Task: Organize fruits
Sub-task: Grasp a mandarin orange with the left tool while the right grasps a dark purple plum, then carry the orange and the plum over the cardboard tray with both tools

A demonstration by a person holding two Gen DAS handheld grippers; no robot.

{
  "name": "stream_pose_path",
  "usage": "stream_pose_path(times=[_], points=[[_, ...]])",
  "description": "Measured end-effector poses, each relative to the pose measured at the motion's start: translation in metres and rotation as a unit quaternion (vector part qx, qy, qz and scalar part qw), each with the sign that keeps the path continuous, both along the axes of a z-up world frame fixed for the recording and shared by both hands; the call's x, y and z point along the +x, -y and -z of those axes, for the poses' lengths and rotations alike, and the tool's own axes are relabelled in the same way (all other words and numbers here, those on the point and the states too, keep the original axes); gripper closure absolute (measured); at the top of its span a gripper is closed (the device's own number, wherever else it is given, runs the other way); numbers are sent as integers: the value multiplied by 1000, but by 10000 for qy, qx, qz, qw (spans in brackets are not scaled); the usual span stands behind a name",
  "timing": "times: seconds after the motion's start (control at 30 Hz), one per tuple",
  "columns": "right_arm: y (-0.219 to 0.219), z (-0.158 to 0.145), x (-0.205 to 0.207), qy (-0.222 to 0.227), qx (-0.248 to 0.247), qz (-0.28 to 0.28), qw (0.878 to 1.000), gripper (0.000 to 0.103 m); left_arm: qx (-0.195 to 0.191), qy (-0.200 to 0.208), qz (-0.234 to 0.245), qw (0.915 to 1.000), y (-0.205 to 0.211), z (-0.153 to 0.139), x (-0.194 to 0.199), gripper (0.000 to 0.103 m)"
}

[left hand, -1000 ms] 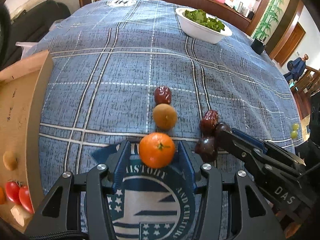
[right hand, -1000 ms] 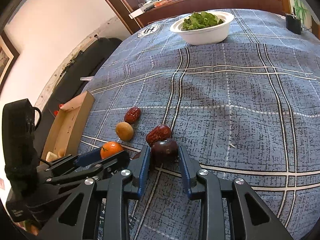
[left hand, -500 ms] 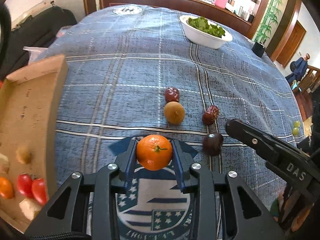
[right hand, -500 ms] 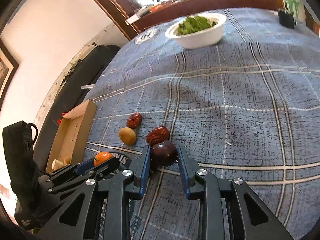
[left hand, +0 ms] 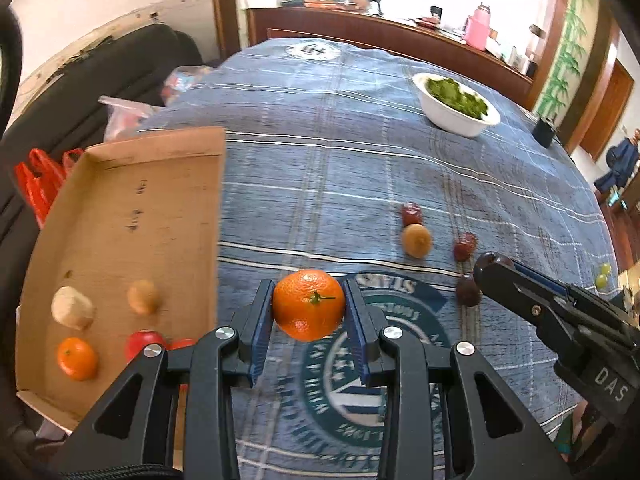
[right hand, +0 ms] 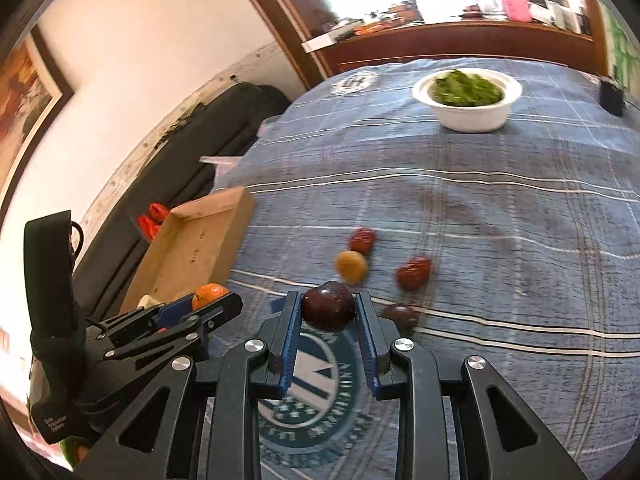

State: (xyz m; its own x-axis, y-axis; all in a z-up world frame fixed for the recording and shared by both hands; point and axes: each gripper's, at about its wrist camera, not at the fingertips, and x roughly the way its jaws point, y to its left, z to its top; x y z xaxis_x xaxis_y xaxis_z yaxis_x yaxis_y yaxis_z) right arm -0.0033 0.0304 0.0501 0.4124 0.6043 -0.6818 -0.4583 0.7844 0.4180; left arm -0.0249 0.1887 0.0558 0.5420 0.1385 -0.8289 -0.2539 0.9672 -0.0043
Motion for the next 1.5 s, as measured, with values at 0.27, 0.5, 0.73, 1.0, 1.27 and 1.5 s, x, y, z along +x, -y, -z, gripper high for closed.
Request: stream_pose_path(times=[0.27, 0.5, 0.73, 1.0, 1.27, 1.5], points=[[-37, -6, -11, 49, 10, -362, 9993, 76, 58, 95, -360, 9993, -31, -9, -13, 72], [-66, -9, -14, 57, -17, -620, 9981, 76, 29, 134, -576, 9982, -54, -13, -21, 72], [-92, -8, -16, 39, -42, -847, 9964, 76, -4, 156, -806, 9966, -79, -14, -25, 72], [-122, -7, -14, 19, -60, -1116, 9937, 76, -54, 133, -1188, 9928, -117, -13, -29, 71], [-165, 2, -11, -60, -123, -1457, 9892, 76, -59, 94, -1565, 9876, -155, -11, -27, 71], [-199, 8, -10, -12, -239, -1690, 9853, 76, -70, -37, -1779, 9840, -176, -2, -17, 71]])
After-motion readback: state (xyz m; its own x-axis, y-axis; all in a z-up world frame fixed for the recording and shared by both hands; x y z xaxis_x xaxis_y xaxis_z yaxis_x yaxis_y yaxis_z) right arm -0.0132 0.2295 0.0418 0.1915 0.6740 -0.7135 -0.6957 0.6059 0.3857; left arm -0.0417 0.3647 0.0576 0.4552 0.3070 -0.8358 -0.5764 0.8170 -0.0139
